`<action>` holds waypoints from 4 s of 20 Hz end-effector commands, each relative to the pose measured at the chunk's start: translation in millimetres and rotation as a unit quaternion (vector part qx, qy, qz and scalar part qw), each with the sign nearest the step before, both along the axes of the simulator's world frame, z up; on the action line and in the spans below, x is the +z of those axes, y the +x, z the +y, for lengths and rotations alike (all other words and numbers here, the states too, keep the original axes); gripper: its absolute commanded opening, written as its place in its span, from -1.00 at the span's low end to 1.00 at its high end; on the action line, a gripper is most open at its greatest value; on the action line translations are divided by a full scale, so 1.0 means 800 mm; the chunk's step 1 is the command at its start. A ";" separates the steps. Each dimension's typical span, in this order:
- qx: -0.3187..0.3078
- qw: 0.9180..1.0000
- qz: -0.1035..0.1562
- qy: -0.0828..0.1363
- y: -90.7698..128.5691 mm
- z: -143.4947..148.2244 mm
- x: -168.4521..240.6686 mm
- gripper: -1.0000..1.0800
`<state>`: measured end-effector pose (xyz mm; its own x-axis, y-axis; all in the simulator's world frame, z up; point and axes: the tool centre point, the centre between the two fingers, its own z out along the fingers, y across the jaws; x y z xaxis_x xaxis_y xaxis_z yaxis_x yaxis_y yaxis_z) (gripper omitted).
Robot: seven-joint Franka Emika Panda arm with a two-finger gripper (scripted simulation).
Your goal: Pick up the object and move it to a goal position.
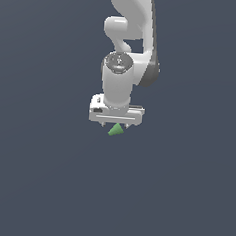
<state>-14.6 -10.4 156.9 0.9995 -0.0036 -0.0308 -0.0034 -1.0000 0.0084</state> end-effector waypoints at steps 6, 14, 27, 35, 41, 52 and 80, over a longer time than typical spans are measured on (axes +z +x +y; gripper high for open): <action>-0.015 1.000 -0.010 0.001 0.007 -0.021 0.008 0.92; -0.027 0.999 -0.017 0.002 0.012 -0.038 0.013 0.92; -0.095 0.995 -0.017 0.003 0.005 -0.032 0.000 0.92; -0.187 0.982 -0.016 0.004 -0.007 -0.024 -0.019 0.92; -0.265 0.964 -0.015 0.004 -0.017 -0.018 -0.034 0.92; -0.405 0.914 -0.014 0.002 -0.038 -0.009 -0.060 0.92; -0.618 0.786 -0.015 -0.006 -0.075 -0.002 -0.098 0.92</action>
<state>-74.3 -11.6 78.5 0.2378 -0.9713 -0.0002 -0.9713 -0.2378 0.0002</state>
